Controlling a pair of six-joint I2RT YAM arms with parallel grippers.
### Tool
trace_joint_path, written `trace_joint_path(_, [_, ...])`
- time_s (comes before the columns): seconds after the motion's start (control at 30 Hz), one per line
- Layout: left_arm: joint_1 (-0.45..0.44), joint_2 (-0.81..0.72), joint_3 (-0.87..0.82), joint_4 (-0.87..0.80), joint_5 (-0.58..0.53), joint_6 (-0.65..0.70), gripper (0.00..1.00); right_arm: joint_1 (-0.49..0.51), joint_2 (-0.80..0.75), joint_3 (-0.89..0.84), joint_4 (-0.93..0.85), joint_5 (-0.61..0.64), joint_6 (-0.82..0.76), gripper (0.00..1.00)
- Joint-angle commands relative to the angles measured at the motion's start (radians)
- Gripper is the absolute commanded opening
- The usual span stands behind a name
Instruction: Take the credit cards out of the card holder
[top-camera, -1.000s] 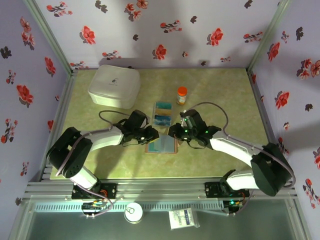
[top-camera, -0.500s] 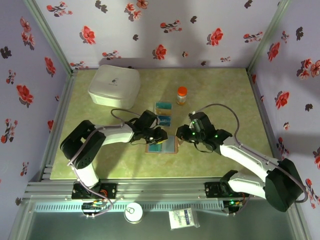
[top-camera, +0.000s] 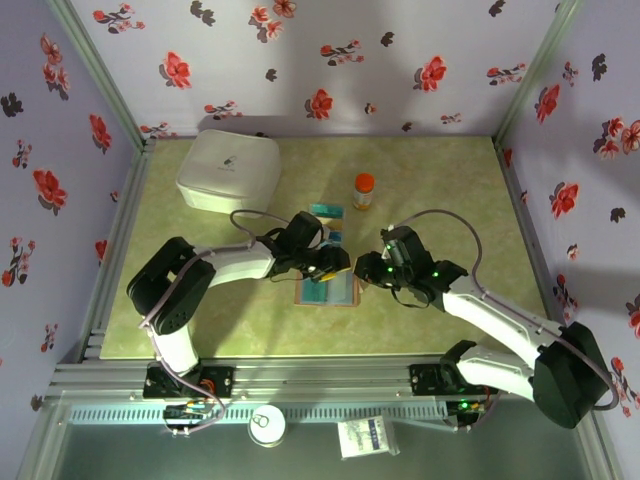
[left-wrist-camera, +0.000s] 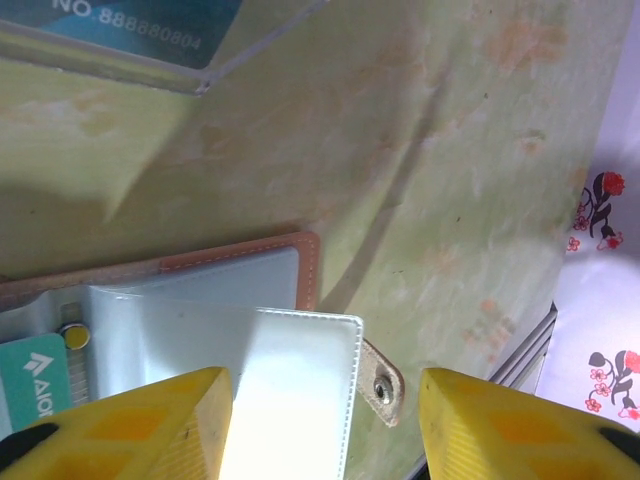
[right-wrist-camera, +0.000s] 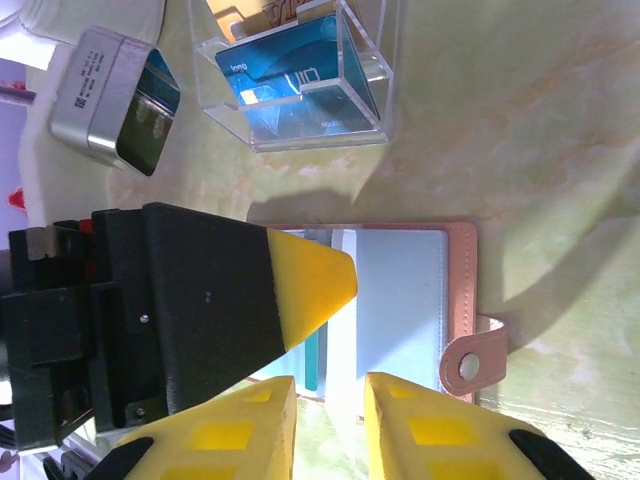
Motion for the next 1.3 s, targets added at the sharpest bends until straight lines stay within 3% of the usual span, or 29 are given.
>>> trace_joint_path(0.0, [-0.008,0.031,0.027,-0.001,0.021,0.021,0.53,-0.009,-0.022,0.001,-0.026,0.027,-0.020,0.25])
trace_joint_path(0.5, [-0.014,0.117,0.031,0.005,0.021,0.002,0.60,-0.008,-0.021,-0.003,-0.029,0.023,-0.016,0.27])
trace_joint_path(0.93, [0.009,-0.010,-0.061,-0.073,-0.050,0.029,0.61,-0.007,0.064,0.017,0.030,-0.035,-0.006,0.27])
trace_joint_path(1.27, [0.023,-0.105,-0.022,-0.106,-0.053,0.076,0.62,0.013,0.118,0.056,0.052,-0.063,-0.004,0.26])
